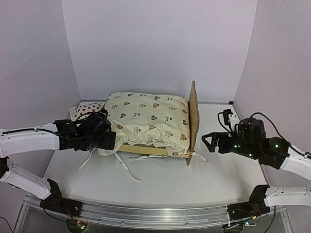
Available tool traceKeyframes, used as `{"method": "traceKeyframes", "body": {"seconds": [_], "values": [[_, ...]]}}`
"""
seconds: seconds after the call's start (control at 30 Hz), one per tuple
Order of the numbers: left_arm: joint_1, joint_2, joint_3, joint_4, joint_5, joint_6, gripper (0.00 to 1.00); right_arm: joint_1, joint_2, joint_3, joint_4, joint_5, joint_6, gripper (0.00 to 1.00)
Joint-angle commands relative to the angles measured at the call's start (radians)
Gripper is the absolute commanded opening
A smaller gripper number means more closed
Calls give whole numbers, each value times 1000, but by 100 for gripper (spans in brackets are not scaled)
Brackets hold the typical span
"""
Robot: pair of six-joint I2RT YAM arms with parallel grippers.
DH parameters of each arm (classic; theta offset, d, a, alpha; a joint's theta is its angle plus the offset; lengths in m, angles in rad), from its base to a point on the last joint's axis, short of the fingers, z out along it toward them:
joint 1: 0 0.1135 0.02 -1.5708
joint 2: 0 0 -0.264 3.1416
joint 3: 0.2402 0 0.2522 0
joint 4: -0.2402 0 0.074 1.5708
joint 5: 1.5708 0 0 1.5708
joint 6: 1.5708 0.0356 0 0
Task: Set up the pet bed
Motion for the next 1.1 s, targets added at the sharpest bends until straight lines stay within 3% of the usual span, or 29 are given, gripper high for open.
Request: {"method": "traceKeyframes", "body": {"seconds": [0.0, 0.23, 0.4, 0.73, 0.97, 1.07], "values": [[19, -58, 90, -83, -186, 31, 86, -1, 131, 178, -13, -166, -11, 98], [194, -83, 158, -44, -118, 151, 89, 0, 325, 311, -14, -130, 8, 98], [210, -59, 189, -20, -84, 156, 89, 1, 432, 370, -16, -52, 24, 96], [321, 29, 249, 50, 26, 203, 89, 2, 428, 401, -75, 317, -140, 47], [411, 126, 333, 94, 97, 238, 89, -22, 408, 422, -68, 485, -284, 28], [516, 197, 366, 124, 191, 244, 89, -44, 401, 441, -68, 540, -343, 29]]}}
